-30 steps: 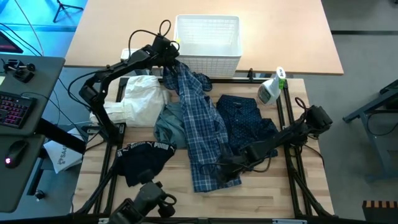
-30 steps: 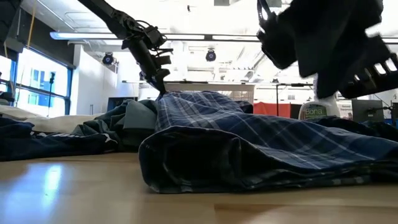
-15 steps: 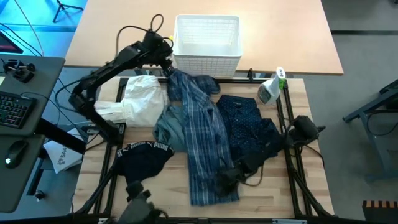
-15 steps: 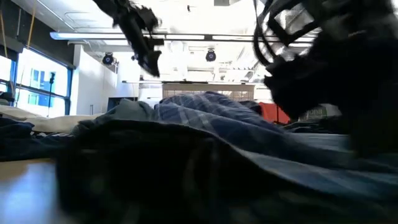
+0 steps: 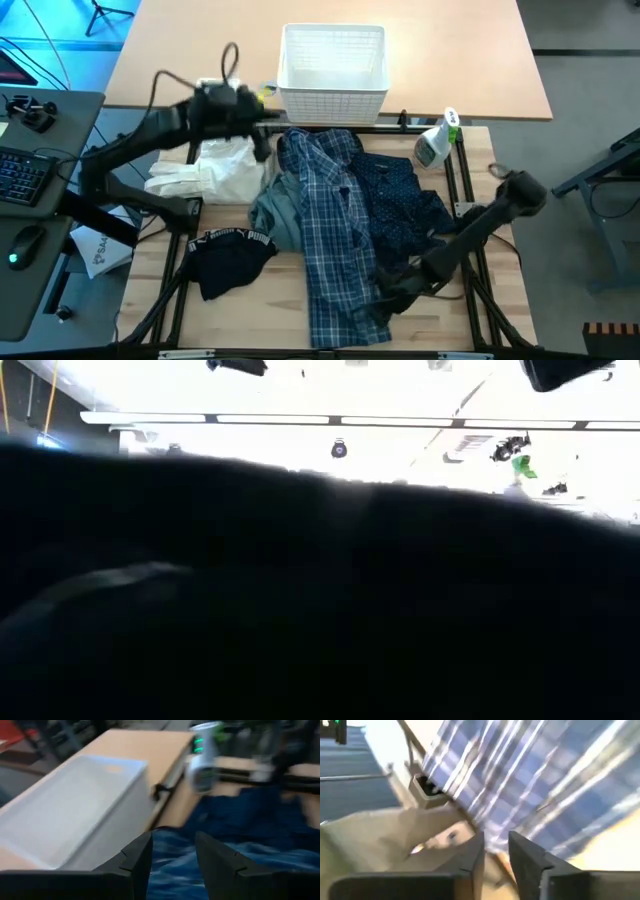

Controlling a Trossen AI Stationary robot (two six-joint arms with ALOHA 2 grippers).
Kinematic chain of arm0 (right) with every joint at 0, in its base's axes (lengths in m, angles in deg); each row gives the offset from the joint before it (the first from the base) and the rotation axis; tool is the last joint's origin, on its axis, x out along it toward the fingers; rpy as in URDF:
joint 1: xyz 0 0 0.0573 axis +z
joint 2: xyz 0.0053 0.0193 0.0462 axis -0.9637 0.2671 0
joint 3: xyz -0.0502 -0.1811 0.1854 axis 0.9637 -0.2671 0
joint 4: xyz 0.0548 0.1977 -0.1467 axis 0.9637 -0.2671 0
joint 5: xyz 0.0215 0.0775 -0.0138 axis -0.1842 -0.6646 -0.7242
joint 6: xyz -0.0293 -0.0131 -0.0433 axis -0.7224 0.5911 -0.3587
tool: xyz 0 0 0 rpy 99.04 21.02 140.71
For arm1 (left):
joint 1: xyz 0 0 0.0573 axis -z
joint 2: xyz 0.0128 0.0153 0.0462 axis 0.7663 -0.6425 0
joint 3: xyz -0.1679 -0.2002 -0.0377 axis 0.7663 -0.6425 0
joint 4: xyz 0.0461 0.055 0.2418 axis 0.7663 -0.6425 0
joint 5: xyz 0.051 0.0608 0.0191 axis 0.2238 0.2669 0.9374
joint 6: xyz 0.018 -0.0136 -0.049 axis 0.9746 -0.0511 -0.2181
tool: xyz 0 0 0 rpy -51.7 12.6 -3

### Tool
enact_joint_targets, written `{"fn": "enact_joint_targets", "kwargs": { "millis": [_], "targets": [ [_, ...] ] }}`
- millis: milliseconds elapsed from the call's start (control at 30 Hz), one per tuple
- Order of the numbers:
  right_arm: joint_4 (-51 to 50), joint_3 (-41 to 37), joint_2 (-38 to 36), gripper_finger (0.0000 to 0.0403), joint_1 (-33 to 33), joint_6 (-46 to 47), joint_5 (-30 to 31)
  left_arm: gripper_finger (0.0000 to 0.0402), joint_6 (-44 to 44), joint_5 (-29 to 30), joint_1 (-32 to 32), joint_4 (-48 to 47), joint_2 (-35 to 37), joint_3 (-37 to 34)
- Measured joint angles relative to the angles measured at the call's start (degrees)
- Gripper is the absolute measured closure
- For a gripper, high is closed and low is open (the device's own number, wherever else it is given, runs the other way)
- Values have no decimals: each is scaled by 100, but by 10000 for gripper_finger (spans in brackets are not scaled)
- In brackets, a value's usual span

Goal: Fold Laundry from Bin
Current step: Fold the checkered blue polo

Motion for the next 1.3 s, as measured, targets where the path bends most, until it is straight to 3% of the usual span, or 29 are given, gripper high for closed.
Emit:
{"fn": "enact_joint_targets", "kwargs": {
  "millis": [133, 267, 333, 400, 533, 667, 767, 867, 1167, 1300],
  "targets": [
    [-1355, 0, -552, 276, 74, -850, 890, 275, -643, 895, 1314, -74, -179, 2],
    [-2238, -61, -665, 251, -16, -1912, 1134, 282, -1853, 1240, 2189, -321, -689, 0],
    [-1854, -356, -665, 246, -107, -2439, 1119, 284, -2666, 1006, 2436, -474, -1024, 0],
    [-771, -807, -658, 245, -150, -2986, 1044, 284, -3223, 573, 2639, -677, -1383, 0],
    [1187, -1627, -570, 247, -84, -4005, 554, 285, -3567, 98, 3321, -1126, -2017, -11],
    [1869, -1793, -492, 246, 291, -5581, -187, 285, -3616, 140, 4142, -1299, -2446, -11],
    [1692, -1650, -492, 246, 628, -6707, -284, 285, -3612, 101, 4594, -1242, -2718, -9],
    [1611, -1558, -492, 245, 871, -7614, 46, 285, -3287, 82, 4956, -1056, -3002, -9],
    [1780, -1541, -128, 172, 1014, -9591, 175, 245, -152, -987, 5670, 543, -4082, -3],
    [1847, -1541, 39, 142, 1021, -10325, 457, 220, 342, -834, 5764, 1064, -4359, -5]
  ]
}}
